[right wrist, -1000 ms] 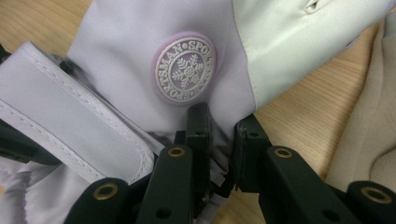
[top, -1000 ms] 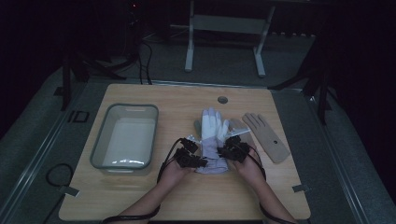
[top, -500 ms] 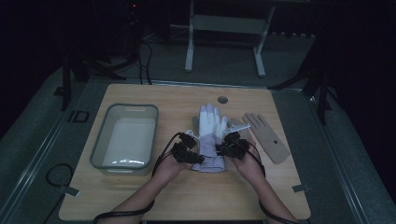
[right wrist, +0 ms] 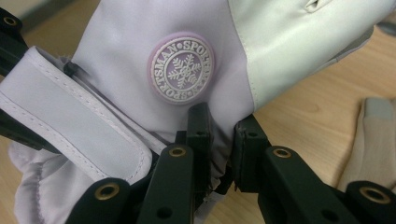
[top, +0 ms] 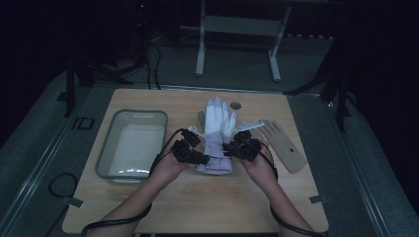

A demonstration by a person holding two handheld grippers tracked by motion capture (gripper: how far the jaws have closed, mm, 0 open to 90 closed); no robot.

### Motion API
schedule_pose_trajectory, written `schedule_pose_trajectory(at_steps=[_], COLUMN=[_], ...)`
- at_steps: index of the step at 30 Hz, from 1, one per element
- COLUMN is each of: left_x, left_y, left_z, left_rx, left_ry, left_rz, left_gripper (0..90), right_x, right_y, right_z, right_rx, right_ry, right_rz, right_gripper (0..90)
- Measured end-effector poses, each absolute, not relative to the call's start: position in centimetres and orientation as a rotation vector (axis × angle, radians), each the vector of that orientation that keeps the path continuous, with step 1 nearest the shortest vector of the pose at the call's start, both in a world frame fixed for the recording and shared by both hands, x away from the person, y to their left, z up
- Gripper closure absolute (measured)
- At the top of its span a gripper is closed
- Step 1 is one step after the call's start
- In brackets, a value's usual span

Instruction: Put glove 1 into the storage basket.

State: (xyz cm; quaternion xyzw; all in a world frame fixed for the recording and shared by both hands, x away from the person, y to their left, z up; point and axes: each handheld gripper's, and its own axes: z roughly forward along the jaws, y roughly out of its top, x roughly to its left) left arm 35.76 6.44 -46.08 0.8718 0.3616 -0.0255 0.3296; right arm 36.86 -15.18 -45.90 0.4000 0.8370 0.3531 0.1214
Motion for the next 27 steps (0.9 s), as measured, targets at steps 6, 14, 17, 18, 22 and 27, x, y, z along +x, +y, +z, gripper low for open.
schedule_pose_trajectory(at_steps=[6, 14, 17, 18, 22, 27], left_x=[36.0, 36.2, 36.2, 36.2, 36.1, 35.7], left_y=[7.3, 9.7, 10.8, 11.2, 12.7, 14.6], left_z=[-45.0, -43.5, -42.8, -42.6, -41.8, -41.2], left_rx=[2.298, 2.306, 2.326, 2.329, 2.326, 2.325], left_ry=[0.949, 0.970, 0.967, 0.967, 0.985, 1.005], left_rz=[-0.055, -0.066, -0.069, -0.064, -0.048, -0.035], left_gripper=[76.0, 76.0, 75.9, 75.9, 75.9, 75.9], right_x=[37.0, 37.5, 37.5, 37.5, 37.6, 37.7], right_y=[-14.2, -12.0, -10.9, -10.5, -8.9, -7.0], right_z=[-44.9, -43.6, -43.2, -43.0, -42.3, -41.7], right_rx=[1.164, 1.151, 1.136, 1.128, 1.107, 1.086], right_ry=[2.439, 2.458, 2.471, 2.471, 2.473, 2.488], right_rz=[1.031, 1.054, 1.067, 1.070, 1.071, 1.085], right_gripper=[79.6, 79.6, 79.6, 79.6, 79.6, 79.6])
